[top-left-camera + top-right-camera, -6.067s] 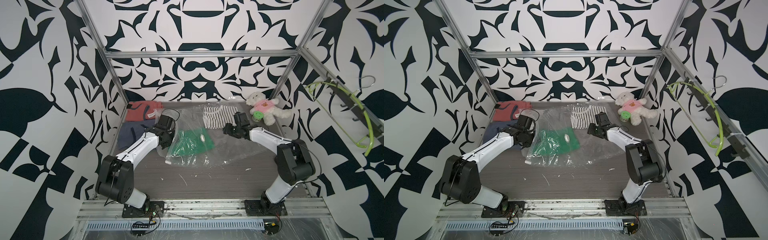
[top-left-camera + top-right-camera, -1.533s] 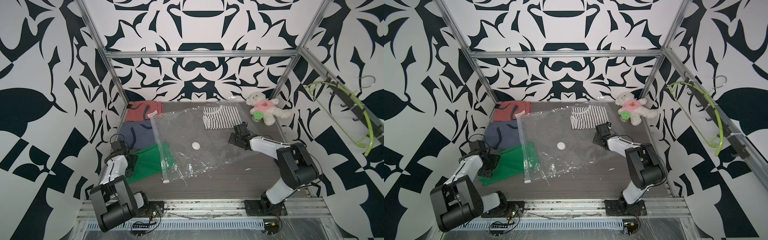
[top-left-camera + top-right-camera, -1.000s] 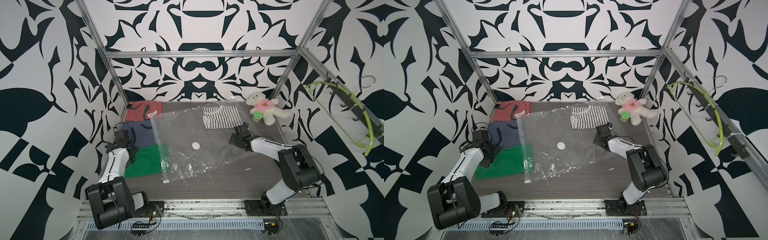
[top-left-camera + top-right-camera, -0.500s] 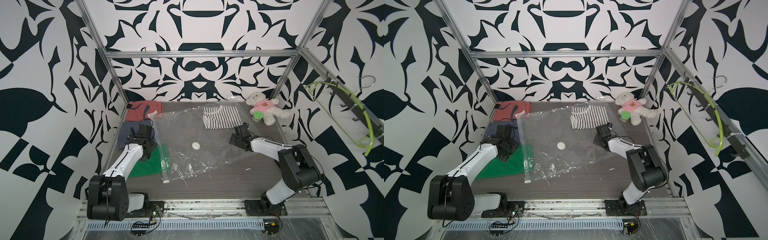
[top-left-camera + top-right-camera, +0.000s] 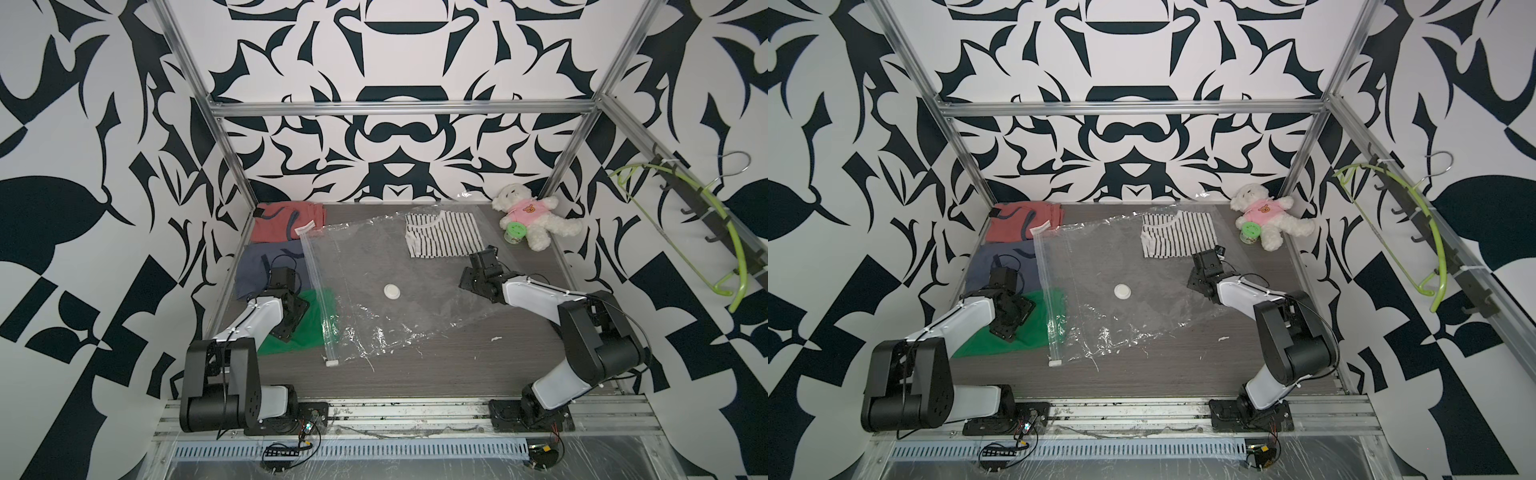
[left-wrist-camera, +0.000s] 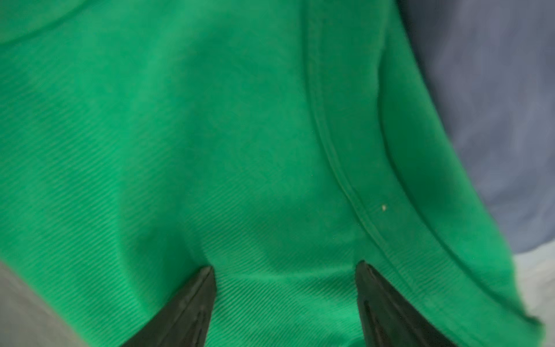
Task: Take the tank top out of the vacuum bag
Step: Adjust the tank top at the center of the board.
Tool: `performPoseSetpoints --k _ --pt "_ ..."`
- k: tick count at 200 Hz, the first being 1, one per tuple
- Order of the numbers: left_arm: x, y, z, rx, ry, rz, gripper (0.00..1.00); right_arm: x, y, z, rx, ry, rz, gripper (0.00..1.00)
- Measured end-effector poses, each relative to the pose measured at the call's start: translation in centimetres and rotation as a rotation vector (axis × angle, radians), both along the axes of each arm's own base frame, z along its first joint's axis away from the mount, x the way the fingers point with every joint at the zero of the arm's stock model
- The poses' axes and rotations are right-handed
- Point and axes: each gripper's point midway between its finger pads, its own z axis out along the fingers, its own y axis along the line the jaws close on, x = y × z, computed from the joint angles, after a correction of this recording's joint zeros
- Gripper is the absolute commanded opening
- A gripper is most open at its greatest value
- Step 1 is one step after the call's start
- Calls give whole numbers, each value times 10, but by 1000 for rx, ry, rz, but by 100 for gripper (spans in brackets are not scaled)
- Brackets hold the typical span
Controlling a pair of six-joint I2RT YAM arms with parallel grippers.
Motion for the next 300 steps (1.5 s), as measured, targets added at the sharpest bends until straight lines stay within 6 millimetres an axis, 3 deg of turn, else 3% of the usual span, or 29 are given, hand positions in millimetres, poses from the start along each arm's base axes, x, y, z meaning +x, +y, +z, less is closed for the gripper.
performPoseSetpoints --k 94,199,254,300 --pt "-20 38 1 45 24 72 79 -1 0 0 2 -8 0 66" --pt "-27 49 -2 60 18 92 79 2 5 2 9 -27 11 66" --pt "-43 67 0 42 -62 234 80 1 4 4 11 -36 10 66" --pt "-43 76 0 16 -84 282 80 1 5 10 18 -55 11 66"
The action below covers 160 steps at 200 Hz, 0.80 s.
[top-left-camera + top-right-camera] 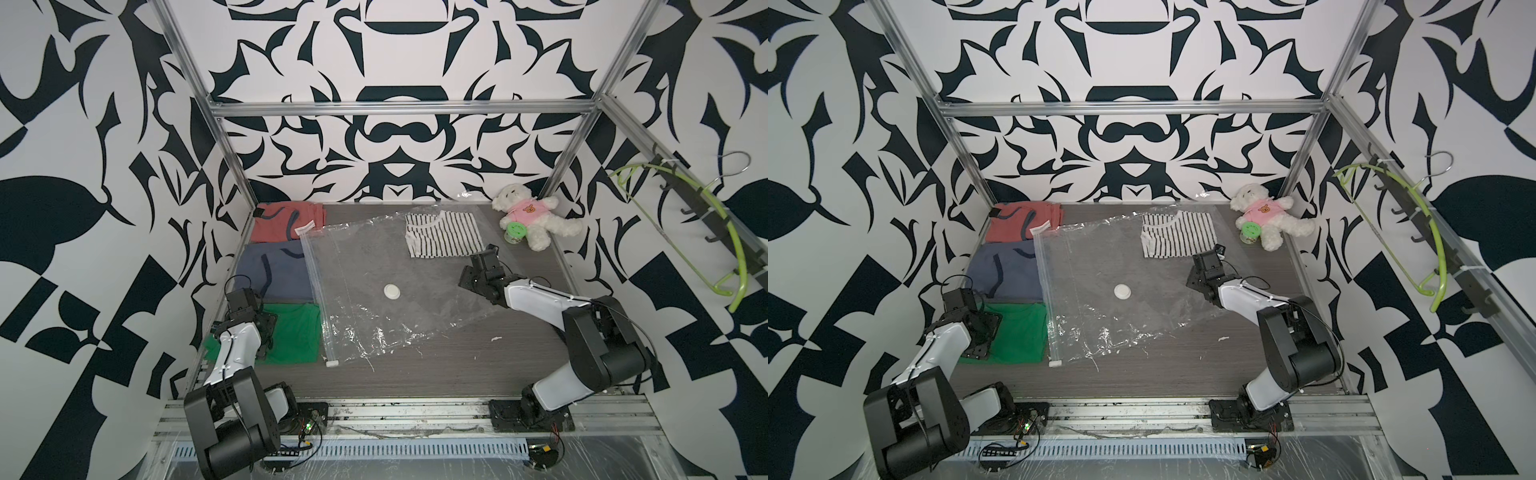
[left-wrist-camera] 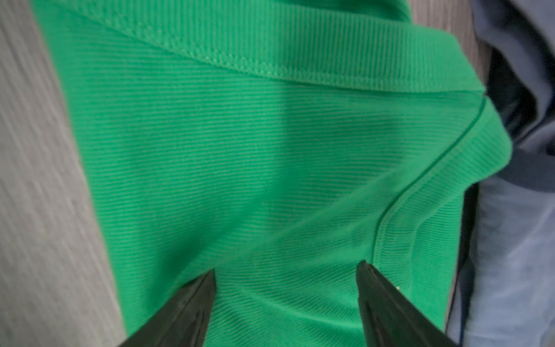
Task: Take the tank top out of the vacuum bag
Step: Adjust the tank top at the center of the board, then open the vacuum bag at the center of the board.
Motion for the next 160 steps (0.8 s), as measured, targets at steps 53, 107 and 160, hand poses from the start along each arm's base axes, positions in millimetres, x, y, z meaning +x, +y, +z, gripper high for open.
performPoseSetpoints --k 53,107,160 --pt "8 -9 6 5 -34 -42 82 -5 26 12 -35 -75 121 67" --pt "63 -69 106 122 -322 -358 84 -27 140 77 -15 -341 528 67" --pt "112 -143 126 36 -426 -744 89 -25 216 117 57 -416 738 70"
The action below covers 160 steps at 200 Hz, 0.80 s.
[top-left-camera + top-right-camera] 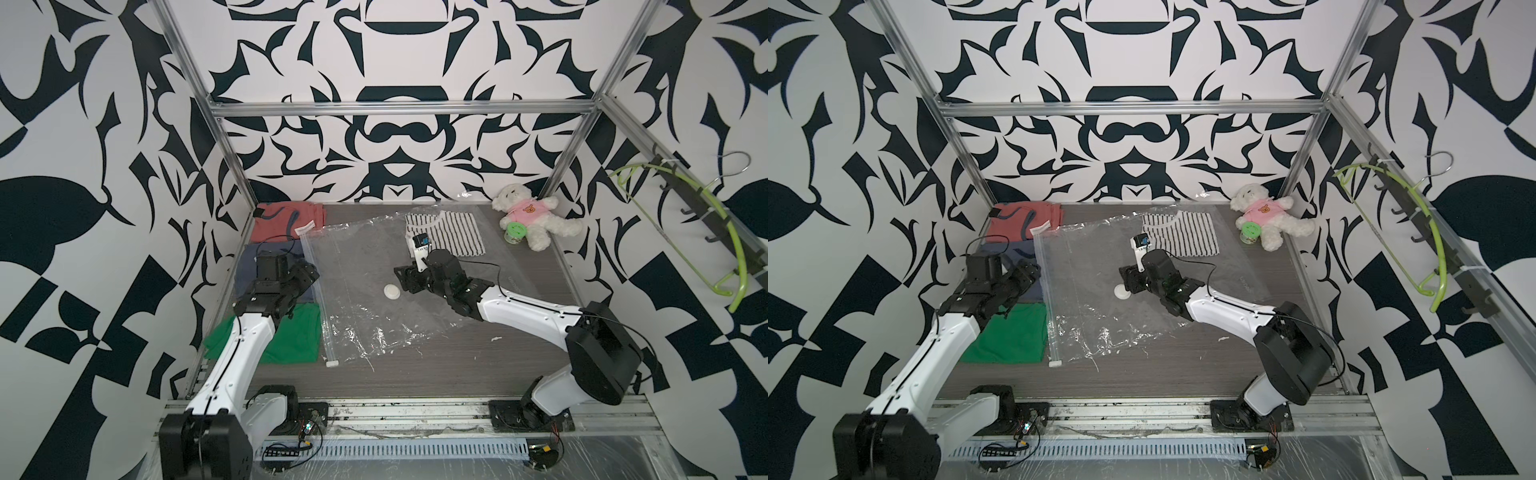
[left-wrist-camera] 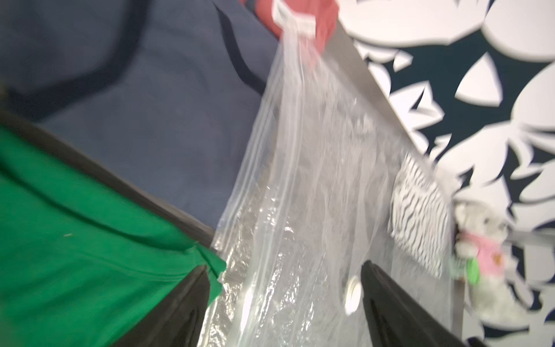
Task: Take the tank top out of the vacuum bag
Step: Open the vacuum bag at the center of the board.
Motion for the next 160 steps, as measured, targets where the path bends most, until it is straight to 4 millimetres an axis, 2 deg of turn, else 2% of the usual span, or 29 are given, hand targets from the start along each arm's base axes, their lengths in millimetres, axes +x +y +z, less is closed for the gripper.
performPoseSetpoints --k 18,39,48,73,97,108,117,130,140,160 --pt "4 -14 -29 12 93 -71 89 2 -4 8 -4 -26 -15 70" --pt "3 -20 -55 35 172 -96 86 3 -9 18 -5 -58 -31 70" --pt "3 -22 -60 37 186 -99 76 4 -11 24 -4 -75 -40 70" --pt "12 -27 -62 28 165 -105 52 4 -22 36 -8 -114 -76 70" --pt "20 -40 -63 35 138 -146 28 5 -30 31 -37 -122 -108 70" --pt "24 -51 -65 32 134 -165 26 6 -33 26 -52 -116 -120 70" --pt "28 -62 -67 37 127 -197 16 6 -34 23 -62 -114 -128 70" --pt "36 -80 -67 30 114 -238 14 6 -37 17 -74 -110 -137 70" --pt "43 -93 -66 21 105 -260 7 6 -38 13 -84 -107 -142 70" --pt "58 -120 -60 2 76 -308 7 6 -41 6 -99 -101 -153 70"
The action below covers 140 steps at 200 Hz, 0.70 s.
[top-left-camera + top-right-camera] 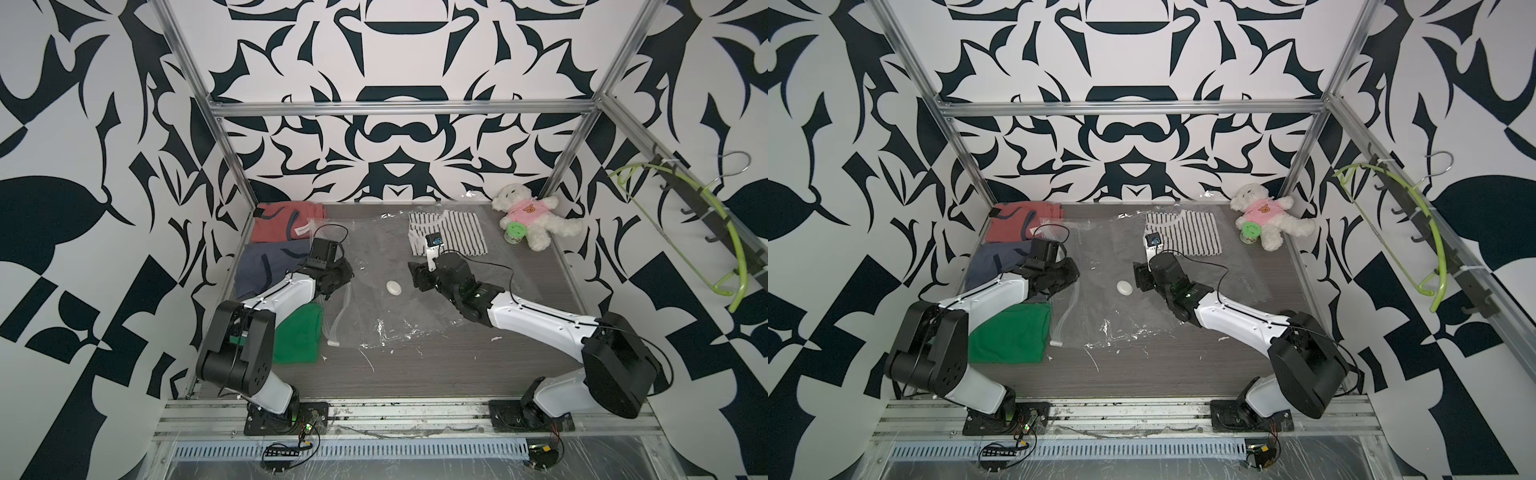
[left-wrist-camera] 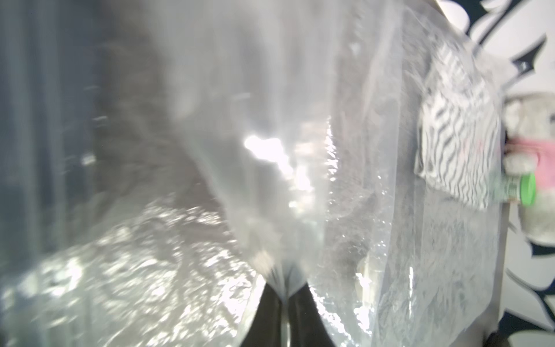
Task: Take the tank top out of the vacuum bag
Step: Open the vacuum bag at the center of the board.
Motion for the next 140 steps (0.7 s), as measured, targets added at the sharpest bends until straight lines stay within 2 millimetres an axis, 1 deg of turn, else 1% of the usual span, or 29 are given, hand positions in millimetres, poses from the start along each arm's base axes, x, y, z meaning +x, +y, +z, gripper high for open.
performPoseSetpoints --k 25,30,33,38,61,80,106,127,140 --pt "15 -35 14 -27 -39 -60 7 -1 -6 -9 -23 1 -18 70" --pt "17 -42 17 -34 -47 -70 6 -2 -8 -11 -30 1 -23 70" --pt "19 -46 19 -38 -52 -76 3 -2 -9 -13 -35 3 -24 70" --pt "20 -51 22 -44 -57 -81 1 -3 -11 -16 -43 6 -27 70" --pt "25 -67 34 -75 -71 -92 2 -5 -15 -24 -67 14 -31 70" --pt "25 -70 37 -87 -68 -86 1 -6 -14 -23 -62 12 -21 70" --pt "19 -69 39 -89 -51 -76 1 -11 -5 -20 -33 23 28 73" --pt "11 -63 55 -94 -73 -66 0 -18 7 -19 25 59 85 75" --pt "6 -60 72 -104 -104 -62 0 -23 17 -15 82 93 124 75"
